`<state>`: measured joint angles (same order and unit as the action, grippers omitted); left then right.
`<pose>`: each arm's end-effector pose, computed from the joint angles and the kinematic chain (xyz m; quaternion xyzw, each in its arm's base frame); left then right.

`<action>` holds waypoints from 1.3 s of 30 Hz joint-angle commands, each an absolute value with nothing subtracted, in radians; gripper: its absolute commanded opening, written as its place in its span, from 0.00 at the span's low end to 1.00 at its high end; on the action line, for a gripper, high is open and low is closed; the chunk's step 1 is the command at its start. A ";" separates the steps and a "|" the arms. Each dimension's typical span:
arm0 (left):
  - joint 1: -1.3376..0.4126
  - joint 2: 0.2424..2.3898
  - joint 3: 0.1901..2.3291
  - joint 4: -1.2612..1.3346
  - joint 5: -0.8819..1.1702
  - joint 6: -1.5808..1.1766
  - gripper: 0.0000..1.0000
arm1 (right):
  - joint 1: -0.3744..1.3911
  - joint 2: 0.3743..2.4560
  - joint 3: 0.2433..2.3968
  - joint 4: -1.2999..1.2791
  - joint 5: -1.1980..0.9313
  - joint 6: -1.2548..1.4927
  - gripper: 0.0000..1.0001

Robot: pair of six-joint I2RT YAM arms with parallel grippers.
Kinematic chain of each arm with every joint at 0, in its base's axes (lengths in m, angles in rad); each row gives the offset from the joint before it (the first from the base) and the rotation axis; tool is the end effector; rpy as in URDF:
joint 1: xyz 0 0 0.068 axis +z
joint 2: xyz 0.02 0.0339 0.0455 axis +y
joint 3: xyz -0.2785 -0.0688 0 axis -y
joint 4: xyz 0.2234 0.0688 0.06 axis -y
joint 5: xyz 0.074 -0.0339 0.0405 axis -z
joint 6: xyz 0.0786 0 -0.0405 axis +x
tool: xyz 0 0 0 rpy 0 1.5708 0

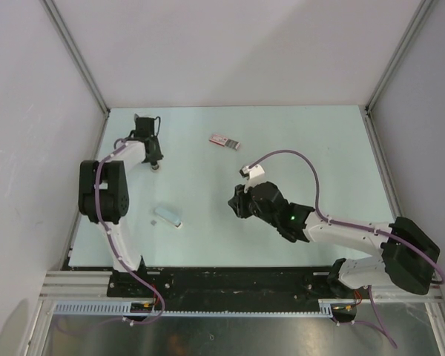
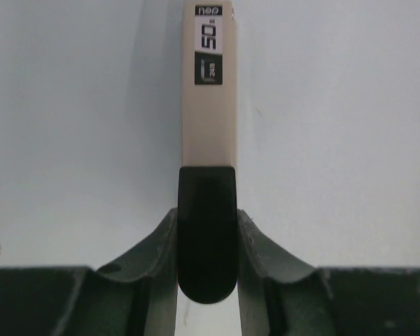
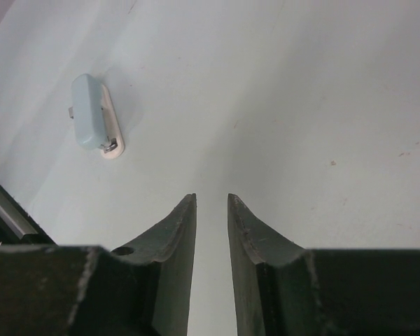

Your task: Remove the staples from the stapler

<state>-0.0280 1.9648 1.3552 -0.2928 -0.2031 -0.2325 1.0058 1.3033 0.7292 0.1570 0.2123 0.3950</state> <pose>0.4383 0.0036 0.1735 -0.1290 0.9315 0.0526 0.3360 0.1770 0.2483 0.2500 -0.1955 0.8123 0.2816 0.4719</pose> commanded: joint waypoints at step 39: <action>-0.602 1.609 1.043 -0.396 0.149 -0.240 0.71 | 0.776 1.416 0.697 0.218 0.169 0.453 0.49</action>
<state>-0.5983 1.6665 1.0142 -0.3775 0.0925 -0.2352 0.7780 1.3846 0.6678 0.1776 0.1570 0.4129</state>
